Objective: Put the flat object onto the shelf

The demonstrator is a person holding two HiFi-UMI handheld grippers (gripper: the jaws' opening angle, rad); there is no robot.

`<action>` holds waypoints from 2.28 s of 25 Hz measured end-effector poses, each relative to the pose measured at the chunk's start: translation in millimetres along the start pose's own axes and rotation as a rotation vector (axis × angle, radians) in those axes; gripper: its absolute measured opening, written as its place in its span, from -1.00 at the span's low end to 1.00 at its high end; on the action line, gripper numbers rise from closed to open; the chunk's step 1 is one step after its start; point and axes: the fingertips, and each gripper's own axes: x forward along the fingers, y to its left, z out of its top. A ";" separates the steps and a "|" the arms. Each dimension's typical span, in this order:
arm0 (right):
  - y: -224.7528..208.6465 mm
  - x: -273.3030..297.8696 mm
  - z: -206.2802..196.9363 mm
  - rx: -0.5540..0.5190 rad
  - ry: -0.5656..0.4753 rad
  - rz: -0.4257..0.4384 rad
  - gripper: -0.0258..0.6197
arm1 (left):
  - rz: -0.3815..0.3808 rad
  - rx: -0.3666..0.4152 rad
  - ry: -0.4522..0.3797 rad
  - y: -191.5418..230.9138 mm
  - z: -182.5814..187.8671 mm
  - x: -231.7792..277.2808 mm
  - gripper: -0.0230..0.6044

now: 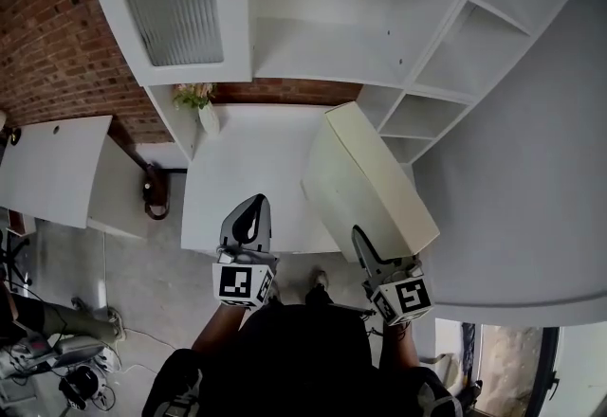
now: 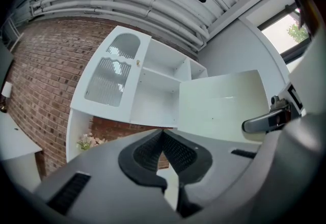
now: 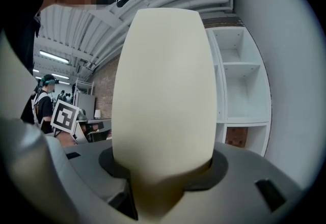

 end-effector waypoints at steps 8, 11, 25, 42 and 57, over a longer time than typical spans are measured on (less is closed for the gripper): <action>-24.5 21.6 44.9 -0.506 0.098 -0.084 -0.12 | 0.054 -0.021 0.000 2.7 -4.5 30.1 -0.90; -31.5 38.3 70.2 -0.725 0.032 -0.110 -0.12 | 0.074 -0.010 -0.005 1.8 -1.8 38.8 -0.90; -64.4 110.0 93.6 -1.196 0.087 -0.252 -0.11 | 0.147 0.046 -0.020 10.1 9.3 52.2 -0.90; -85.5 207.3 53.8 -1.392 0.272 -0.229 -0.11 | 0.176 0.071 -0.010 13.6 5.5 54.9 -0.90; -99.2 270.4 51.0 -1.540 0.245 -0.353 -0.06 | 0.174 0.075 -0.009 11.9 7.6 56.2 -0.90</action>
